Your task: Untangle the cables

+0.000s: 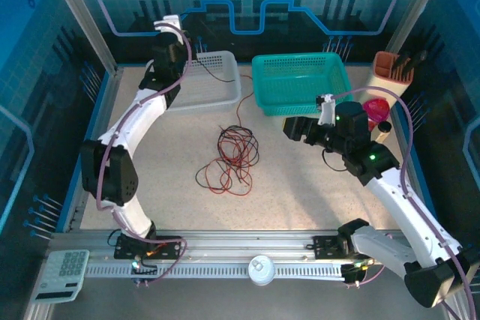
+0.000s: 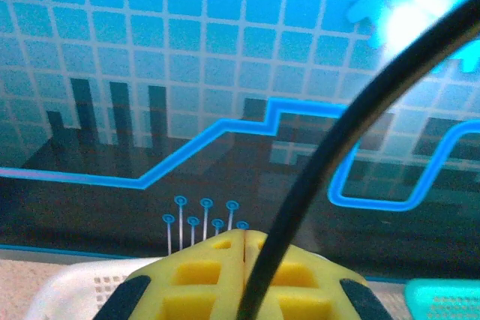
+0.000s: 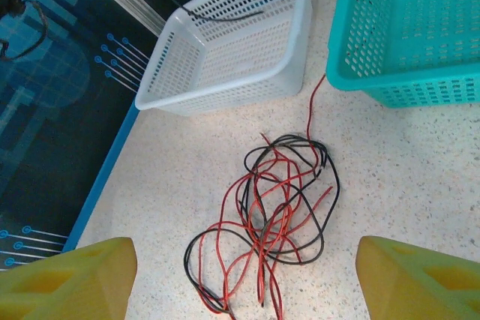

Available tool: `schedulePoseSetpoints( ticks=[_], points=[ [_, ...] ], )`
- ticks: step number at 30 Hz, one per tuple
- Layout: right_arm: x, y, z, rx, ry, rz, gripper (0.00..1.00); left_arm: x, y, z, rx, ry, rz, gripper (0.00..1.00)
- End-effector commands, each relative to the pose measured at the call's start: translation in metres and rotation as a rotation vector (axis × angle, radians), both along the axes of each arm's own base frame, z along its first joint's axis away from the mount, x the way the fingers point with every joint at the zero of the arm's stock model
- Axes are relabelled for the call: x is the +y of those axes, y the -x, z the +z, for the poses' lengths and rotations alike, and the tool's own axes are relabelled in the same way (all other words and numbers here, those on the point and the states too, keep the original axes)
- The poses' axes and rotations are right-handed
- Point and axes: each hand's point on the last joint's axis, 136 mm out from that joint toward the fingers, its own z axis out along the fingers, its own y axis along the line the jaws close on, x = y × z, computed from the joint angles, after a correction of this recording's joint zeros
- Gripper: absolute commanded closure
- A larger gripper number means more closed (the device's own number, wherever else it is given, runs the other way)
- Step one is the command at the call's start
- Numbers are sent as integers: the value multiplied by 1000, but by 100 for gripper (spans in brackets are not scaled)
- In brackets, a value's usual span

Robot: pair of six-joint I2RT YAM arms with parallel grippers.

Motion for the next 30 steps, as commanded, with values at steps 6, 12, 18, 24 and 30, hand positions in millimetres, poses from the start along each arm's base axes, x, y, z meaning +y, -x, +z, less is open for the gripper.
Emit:
schedulePoseSetpoints(
  ticks=[6,12,18,24,30],
  points=[
    [3,-4,-19,32,12,15,22,16,-50,-55,83,-65,50,100],
    [4,-5,-22,34,20,16,22,10,-69,-108,240,-108,21,100],
    [5,-5,-20,25,11,17,22,11,-61,-143,349,-128,19,96],
    [7,-4,-12,5,-5,25,22,23,-50,-178,506,-184,62,96],
    [11,-3,-8,-11,-13,29,22,32,-37,-201,632,-193,108,96]
  ],
)
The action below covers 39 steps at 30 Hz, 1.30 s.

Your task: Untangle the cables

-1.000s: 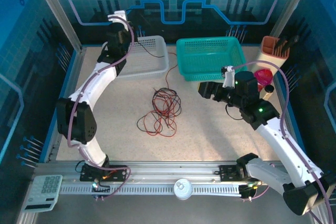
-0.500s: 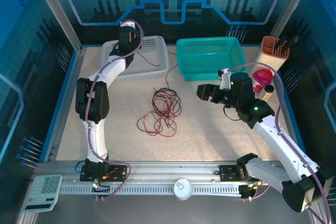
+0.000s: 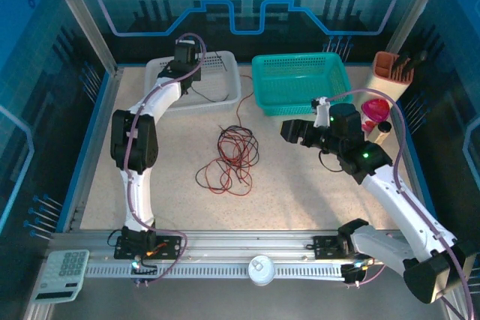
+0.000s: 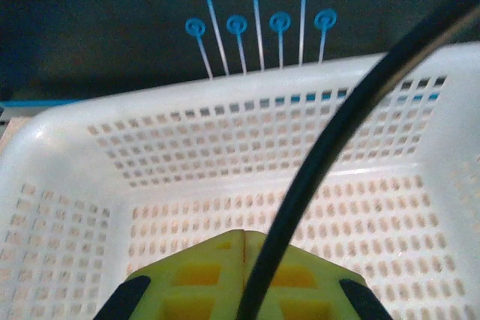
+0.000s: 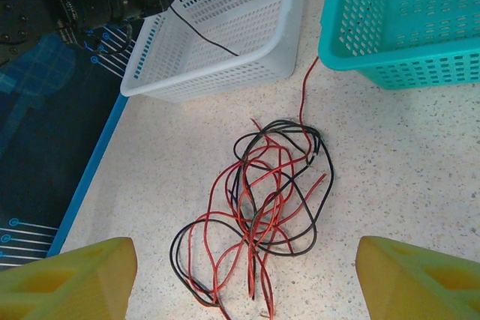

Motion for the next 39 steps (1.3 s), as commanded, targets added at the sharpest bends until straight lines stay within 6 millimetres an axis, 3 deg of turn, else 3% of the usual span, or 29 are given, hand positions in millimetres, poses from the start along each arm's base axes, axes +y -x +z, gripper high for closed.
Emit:
schedulePoseSetpoints(
  ticks=[1,4,9,14,18,24,29,34,39],
  points=[
    [6,2,12,-42,-27,17,22,14,10,-16,100,-37,59,97],
    [10,2,14,-47,-29,25,22,19,14,-27,154,-58,79,92],
    [12,2,18,-59,-18,29,22,27,18,-40,242,-57,105,77],
    [12,0,21,-69,-12,27,22,39,22,-38,259,-30,144,56],
    [12,-1,23,-74,-4,25,22,47,23,-25,244,-23,171,42],
    [10,0,18,-68,35,30,21,46,24,19,159,23,169,32],
    [10,-3,5,-39,74,43,21,28,36,69,64,186,127,26],
    [16,-4,-21,14,123,66,21,-4,79,114,-6,437,35,22],
    [39,0,-60,89,180,135,23,-37,143,129,-56,707,-82,15]
  ],
)
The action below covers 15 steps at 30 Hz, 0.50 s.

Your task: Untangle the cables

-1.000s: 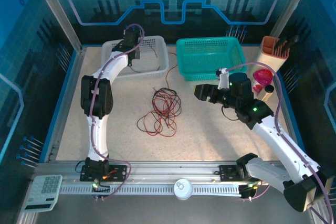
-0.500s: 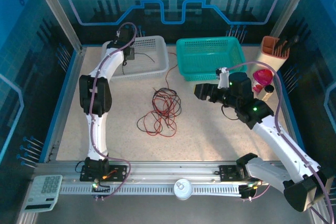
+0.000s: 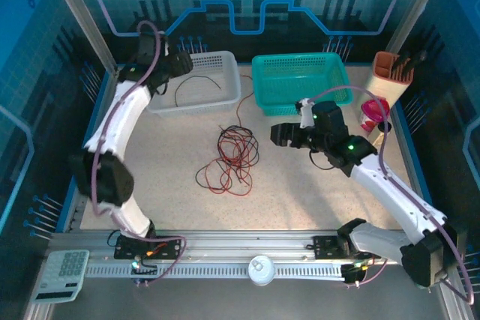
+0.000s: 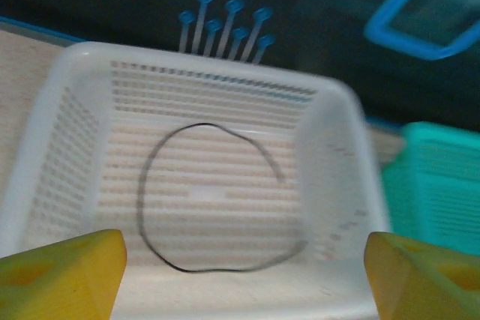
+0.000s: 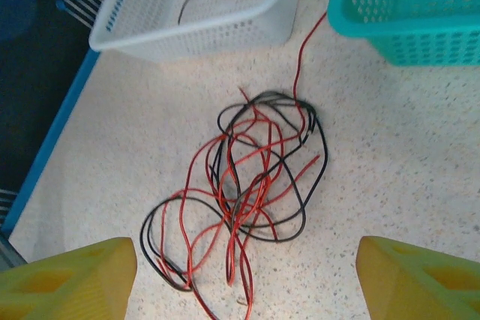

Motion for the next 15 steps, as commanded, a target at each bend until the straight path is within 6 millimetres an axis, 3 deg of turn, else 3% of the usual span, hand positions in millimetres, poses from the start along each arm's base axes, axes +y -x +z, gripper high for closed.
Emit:
schedulePoseSetpoints(
  ticks=[1,7,10,15],
  points=[
    [16,7,-32,52,64,59,23,-37,34,1,-14,277,-114,13],
    [51,12,-90,168,99,131,30,-66,101,-26,14,461,-192,1],
    [69,15,-114,211,115,164,35,-73,123,-48,51,465,-198,1],
    [89,16,-134,242,137,187,39,-75,144,-76,94,478,-183,1]
  ],
)
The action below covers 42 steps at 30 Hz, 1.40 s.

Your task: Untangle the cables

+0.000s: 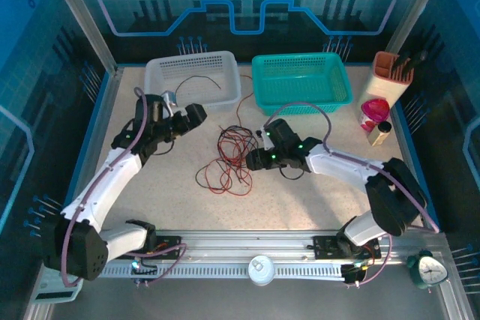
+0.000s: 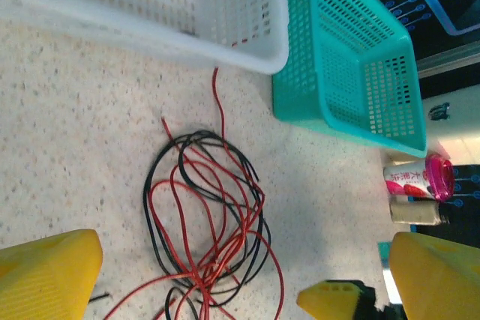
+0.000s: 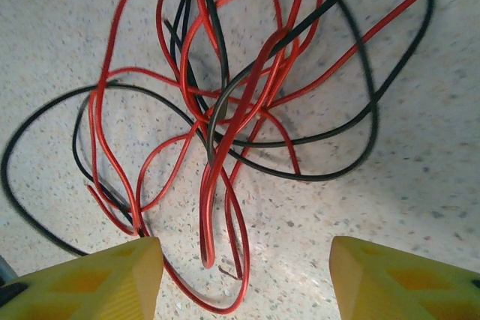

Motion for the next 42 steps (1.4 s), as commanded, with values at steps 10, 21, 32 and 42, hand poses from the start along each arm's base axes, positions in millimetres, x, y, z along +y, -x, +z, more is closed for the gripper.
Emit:
schedulePoseSetpoints(
  ticks=[10,21,32,42],
  points=[
    [25,-11,-4,-28,-2,16,60,-3,11,-2,-24,58,4,1],
    [28,-22,36,-111,-19,57,100,-4,11,0,-40,36,-16,1],
    [7,-36,199,-410,-145,41,100,-7,11,2,-54,35,-29,1],
    [1,-35,286,-548,-257,43,100,-14,8,16,-85,48,-55,1]
  ],
)
